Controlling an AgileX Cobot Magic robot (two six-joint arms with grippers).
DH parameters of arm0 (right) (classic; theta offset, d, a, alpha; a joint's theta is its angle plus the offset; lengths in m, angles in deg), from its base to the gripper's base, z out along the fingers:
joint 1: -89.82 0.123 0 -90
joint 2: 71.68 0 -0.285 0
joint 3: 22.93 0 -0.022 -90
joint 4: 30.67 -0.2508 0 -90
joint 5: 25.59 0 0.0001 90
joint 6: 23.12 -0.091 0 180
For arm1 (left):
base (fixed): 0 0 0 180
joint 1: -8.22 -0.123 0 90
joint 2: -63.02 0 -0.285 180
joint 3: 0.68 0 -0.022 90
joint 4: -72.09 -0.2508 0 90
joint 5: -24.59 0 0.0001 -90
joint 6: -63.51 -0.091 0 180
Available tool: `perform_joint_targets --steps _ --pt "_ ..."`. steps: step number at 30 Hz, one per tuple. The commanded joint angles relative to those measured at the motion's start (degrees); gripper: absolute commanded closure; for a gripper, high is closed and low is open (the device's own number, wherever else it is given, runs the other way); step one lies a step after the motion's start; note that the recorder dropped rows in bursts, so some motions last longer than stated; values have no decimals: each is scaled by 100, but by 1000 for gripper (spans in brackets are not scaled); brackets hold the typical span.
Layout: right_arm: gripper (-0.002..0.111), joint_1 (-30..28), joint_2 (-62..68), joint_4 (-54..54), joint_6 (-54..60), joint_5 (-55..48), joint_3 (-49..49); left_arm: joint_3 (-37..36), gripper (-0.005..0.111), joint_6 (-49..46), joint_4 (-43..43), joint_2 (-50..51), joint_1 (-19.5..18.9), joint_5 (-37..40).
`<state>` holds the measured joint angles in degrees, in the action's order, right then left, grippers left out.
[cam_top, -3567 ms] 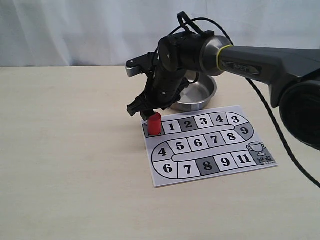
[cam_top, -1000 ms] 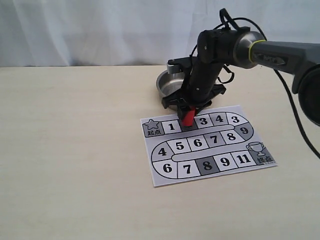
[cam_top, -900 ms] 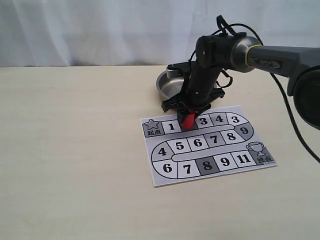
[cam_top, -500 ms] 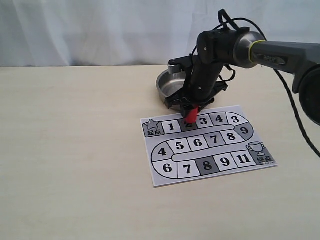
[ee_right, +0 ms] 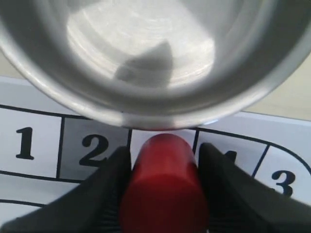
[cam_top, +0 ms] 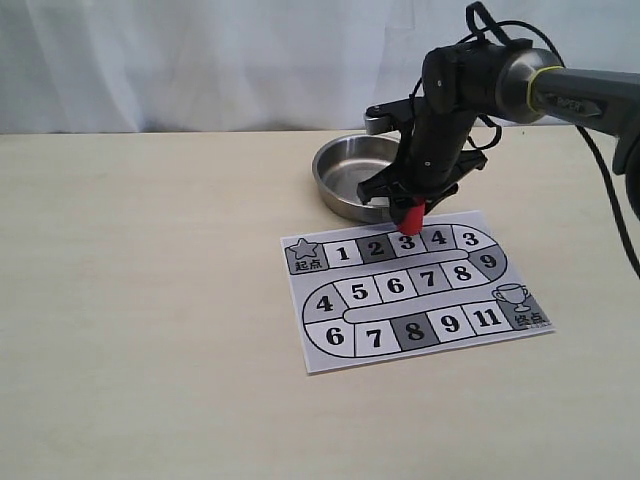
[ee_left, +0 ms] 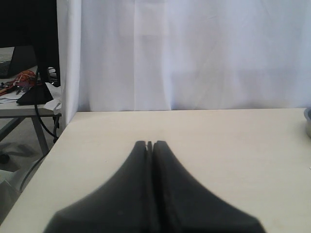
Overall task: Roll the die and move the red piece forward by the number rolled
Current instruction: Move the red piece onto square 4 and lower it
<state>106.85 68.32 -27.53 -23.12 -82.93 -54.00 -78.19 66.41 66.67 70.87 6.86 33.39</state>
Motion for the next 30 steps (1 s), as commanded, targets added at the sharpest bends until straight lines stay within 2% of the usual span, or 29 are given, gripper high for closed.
perform_joint_targets --steps 1,14,23,30 --pt "104 -25 82 25 0 19 9 30 107 12 9 -6 1 -63" --pt "104 -39 209 57 -86 -9 9 30 107 12 9 -6 1 -63" --pt "104 -519 -33 -35 -111 -101 9 30 107 12 9 -6 1 -63" --pt "104 -554 90 -137 -111 -99 9 30 107 12 9 -6 1 -63"
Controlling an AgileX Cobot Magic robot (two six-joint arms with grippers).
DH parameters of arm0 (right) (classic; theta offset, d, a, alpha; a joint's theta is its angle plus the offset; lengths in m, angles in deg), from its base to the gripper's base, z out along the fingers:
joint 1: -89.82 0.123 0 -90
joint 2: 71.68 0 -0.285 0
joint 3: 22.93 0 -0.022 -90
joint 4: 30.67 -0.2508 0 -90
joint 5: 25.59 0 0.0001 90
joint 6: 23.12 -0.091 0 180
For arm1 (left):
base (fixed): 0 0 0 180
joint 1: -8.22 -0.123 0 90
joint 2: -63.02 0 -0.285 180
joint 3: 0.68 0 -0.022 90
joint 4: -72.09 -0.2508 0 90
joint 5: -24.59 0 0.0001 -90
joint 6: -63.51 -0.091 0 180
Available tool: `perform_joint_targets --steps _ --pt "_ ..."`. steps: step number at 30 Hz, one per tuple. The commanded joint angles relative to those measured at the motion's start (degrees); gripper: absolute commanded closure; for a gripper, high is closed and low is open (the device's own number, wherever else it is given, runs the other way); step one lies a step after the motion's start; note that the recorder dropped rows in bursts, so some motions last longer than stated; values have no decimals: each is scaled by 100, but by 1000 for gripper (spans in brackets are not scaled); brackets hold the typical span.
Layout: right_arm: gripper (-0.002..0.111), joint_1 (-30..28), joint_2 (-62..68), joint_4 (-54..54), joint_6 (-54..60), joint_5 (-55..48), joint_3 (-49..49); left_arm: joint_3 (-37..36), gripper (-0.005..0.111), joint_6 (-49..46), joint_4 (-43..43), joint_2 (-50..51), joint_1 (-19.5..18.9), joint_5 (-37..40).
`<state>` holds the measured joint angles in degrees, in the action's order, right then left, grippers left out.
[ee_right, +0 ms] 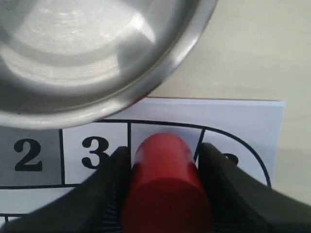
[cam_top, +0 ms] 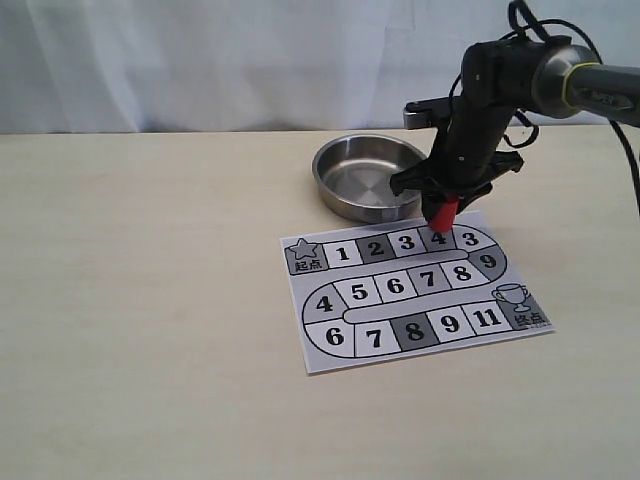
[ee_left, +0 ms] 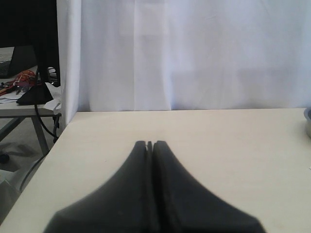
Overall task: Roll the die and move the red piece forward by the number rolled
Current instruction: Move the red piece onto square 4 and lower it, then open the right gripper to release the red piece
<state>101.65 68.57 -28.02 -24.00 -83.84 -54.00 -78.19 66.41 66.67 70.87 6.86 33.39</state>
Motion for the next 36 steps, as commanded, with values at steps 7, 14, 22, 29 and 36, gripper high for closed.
perform_joint_targets --steps 7,14,22,29,36 --pt "104 -35 366 -78 -23 -94 9 30 107 12 9 -6 1 -63" --pt "100 -35 287 -66 -39 -56 -1 30 107 12 9 -6 1 -63" --pt "59 -35 287 -83 -39 -45 -1 30 107 12 9 -6 1 -63" --pt "51 -50 251 -266 -39 69 -12 30 107 12 9 -6 1 -63" --pt "52 -50 -71 -266 -28 -113 -12 30 107 12 9 -6 1 -63"
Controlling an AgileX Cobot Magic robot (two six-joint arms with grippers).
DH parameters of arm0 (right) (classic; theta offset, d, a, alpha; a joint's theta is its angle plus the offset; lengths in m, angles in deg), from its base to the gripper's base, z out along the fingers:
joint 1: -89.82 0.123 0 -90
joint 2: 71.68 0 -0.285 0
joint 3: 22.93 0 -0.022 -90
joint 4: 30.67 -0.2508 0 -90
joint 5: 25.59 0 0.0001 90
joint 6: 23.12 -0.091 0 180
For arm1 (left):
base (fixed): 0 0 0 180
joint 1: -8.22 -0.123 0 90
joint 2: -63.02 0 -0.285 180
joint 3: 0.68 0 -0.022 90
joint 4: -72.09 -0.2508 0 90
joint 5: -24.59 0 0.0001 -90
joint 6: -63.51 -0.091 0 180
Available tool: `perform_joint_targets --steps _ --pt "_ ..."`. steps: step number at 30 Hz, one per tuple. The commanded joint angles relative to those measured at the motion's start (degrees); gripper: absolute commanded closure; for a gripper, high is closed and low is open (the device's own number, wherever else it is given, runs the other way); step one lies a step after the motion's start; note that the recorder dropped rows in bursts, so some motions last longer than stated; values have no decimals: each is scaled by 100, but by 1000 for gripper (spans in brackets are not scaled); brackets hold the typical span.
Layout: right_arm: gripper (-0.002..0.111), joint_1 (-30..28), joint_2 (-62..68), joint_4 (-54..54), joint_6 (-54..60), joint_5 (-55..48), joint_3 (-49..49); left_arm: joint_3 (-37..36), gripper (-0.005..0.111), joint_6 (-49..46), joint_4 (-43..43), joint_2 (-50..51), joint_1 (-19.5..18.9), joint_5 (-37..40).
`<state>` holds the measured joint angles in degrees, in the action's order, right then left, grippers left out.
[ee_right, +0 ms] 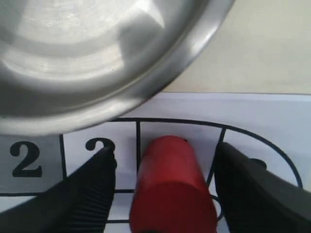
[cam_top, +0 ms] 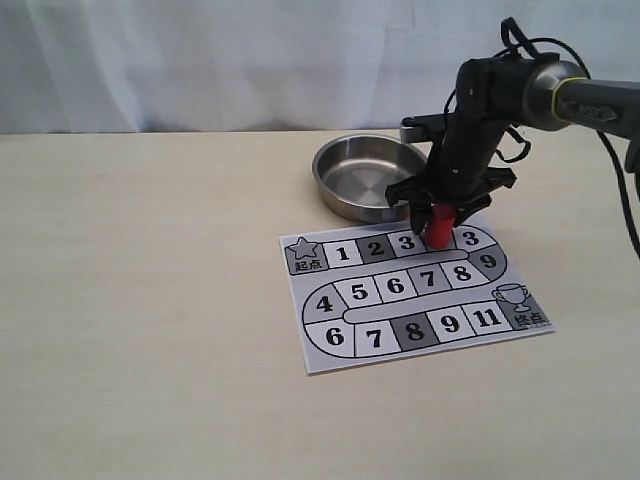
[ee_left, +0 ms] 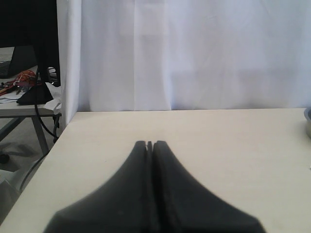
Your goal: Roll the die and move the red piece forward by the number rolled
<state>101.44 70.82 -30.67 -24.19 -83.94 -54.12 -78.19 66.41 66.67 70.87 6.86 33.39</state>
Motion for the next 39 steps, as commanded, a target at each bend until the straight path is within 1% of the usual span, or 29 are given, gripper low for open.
perform_joint_targets --steps 1,4,6,10,11,14,18,21,26,30,33,39 --pt "52 -29 -351 0 -9 -167 0 30 107 12 9 -6 1 -63" --pt "55 -29 -566 0 -9 -357 0 30 107 12 9 -6 1 -63" --pt "63 -29 -700 0 15 -544 0 30 107 12 9 -6 1 -63" --pt "85 -29 -877 132 49 -966 10 30 107 12 9 -6 1 -63" --pt "92 -29 -888 145 107 -1102 20 30 107 12 9 -6 1 -63" --pt "104 -29 -1019 147 70 -1161 112 30 107 12 9 -6 1 -63" --pt "104 -42 -1331 219 46 -976 584 30 107 12 9 -6 1 -63" --pt "104 -175 -1631 299 46 -759 1066 30 107 12 9 -6 1 -63" --pt "104 -754 -2125 277 176 -286 1960 30 107 12 9 -6 1 -63" --pt "104 -1150 -2467 238 213 -185 2541 30 107 12 9 -6 1 -63" --pt "104 -1284 -2749 238 322 -24 2916 30 107 12 9 -6 1 -63" --pt "104 -1295 -3351 181 322 262 3606 30 107 12 9 -6 1 -63"
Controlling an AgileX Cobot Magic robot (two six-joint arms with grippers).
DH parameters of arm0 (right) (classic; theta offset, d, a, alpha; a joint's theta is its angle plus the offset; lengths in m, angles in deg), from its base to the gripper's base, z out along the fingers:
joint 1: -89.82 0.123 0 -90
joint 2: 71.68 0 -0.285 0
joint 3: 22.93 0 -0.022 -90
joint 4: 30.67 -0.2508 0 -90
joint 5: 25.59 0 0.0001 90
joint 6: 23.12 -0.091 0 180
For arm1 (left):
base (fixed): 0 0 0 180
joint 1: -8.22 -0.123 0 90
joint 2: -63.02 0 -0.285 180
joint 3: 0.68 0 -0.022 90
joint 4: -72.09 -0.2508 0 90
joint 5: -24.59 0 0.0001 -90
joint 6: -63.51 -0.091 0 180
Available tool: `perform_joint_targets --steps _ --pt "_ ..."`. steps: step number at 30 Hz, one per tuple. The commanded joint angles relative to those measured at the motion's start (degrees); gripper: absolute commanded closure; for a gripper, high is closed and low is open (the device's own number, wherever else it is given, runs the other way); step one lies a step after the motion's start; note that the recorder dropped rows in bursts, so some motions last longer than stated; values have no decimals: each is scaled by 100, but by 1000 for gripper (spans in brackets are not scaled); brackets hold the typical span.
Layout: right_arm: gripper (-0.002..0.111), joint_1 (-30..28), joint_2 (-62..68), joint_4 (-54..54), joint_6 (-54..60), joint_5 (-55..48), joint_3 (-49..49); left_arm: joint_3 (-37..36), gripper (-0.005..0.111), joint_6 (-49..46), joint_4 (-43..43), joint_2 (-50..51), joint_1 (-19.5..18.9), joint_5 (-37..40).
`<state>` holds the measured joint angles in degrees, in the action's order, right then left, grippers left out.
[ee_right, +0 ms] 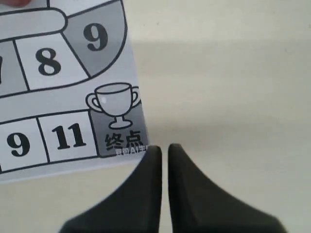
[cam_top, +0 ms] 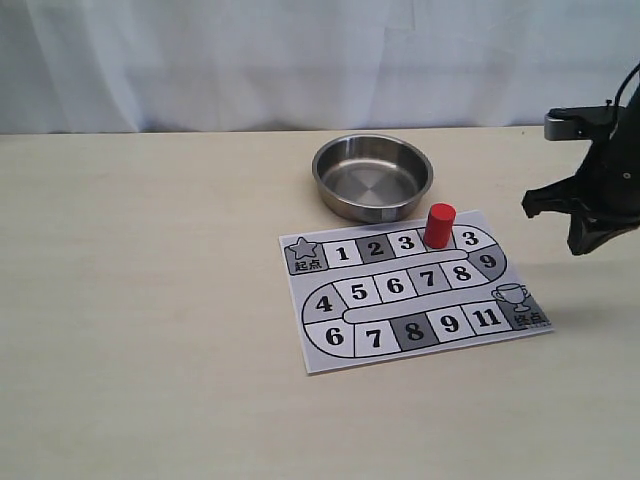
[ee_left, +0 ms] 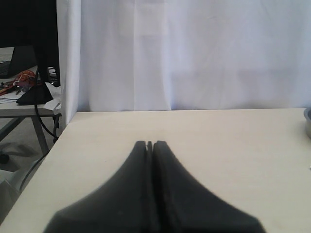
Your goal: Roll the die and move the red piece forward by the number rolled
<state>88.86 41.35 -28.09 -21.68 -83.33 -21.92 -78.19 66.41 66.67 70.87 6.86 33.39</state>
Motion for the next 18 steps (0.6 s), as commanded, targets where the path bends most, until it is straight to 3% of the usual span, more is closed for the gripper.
perform_joint_targets --steps 1,6,18 --pt "104 -37 -505 -135 71 204 474 30 107 12 9 -6 1 -63" --pt "104 -26 -1345 -491 659 350 1064 30 107 12 9 -6 1 -63" --pt "104 -26 -4240 -661 830 888 2410 30 107 12 9 -6 1 -63"
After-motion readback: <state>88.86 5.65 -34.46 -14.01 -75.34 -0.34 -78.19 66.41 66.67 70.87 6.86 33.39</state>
